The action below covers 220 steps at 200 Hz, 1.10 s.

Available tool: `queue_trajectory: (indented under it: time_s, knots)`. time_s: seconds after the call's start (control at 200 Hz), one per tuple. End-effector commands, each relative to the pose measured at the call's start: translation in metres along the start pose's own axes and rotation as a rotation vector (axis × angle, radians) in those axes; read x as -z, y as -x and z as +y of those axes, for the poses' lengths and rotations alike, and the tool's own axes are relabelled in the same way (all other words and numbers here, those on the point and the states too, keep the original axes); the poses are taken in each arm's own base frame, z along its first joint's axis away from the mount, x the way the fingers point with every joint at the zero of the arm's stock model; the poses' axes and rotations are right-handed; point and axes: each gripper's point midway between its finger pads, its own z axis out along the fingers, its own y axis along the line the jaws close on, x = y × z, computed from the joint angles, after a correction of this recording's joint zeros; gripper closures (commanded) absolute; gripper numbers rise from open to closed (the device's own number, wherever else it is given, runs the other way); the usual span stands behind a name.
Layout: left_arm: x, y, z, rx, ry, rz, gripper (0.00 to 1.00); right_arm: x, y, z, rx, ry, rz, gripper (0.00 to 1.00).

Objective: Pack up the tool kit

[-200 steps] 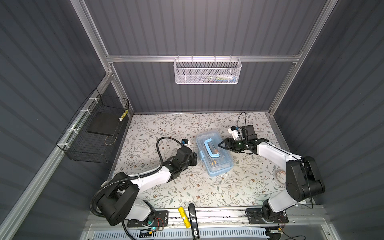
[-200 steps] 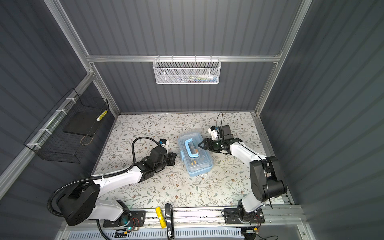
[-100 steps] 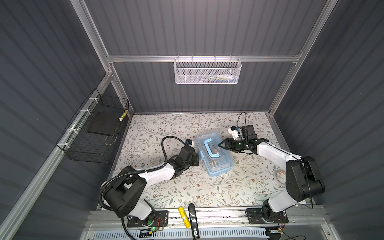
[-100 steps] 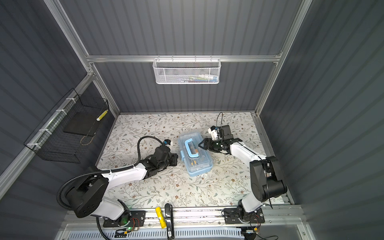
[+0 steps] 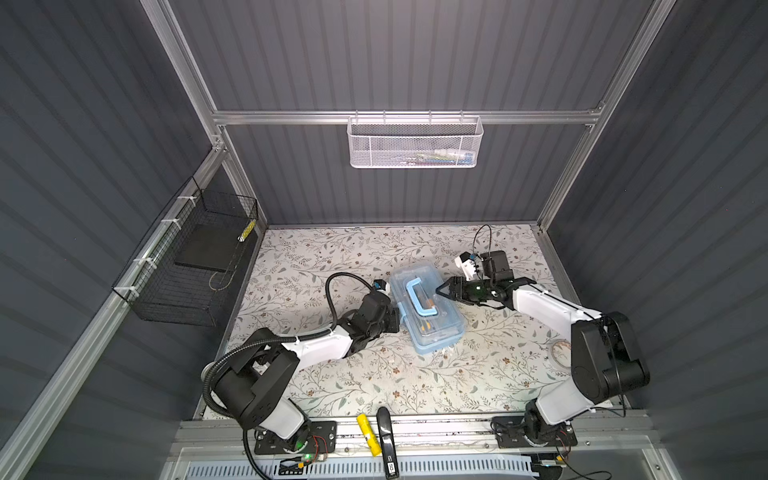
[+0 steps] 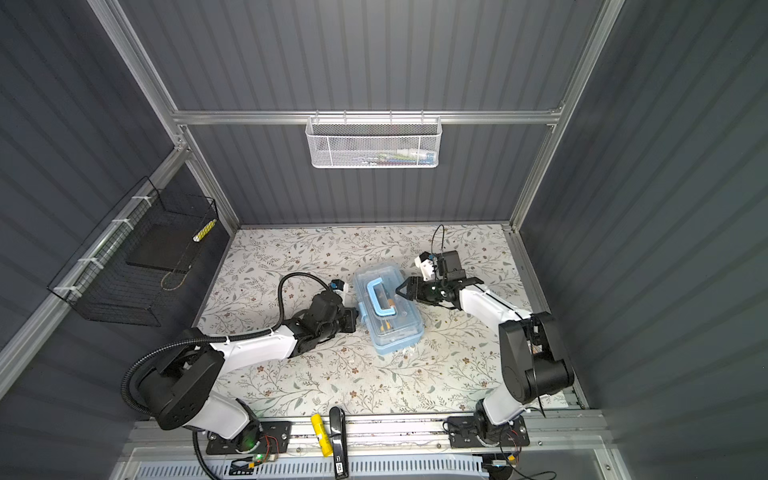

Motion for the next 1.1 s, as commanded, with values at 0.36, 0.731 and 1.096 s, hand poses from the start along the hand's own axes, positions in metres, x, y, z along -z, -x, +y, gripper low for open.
queue_trajectory:
  time_s: [0.36, 0.731, 1.096]
  knots:
    - [-0.006, -0.015, 0.005, 0.017, -0.014, 0.034, 1.0, -0.013, -0.037, -0.019, -0.072, -0.047, 0.119, 0.39]
    - [-0.01, -0.01, -0.004, 0.023, -0.057, 0.017, 1.0, -0.014, -0.038, -0.02, -0.082, -0.042, 0.122, 0.39]
    - [-0.01, -0.007, -0.009, 0.028, -0.078, 0.008, 1.0, -0.015, -0.039, -0.02, -0.083, -0.037, 0.123, 0.39]
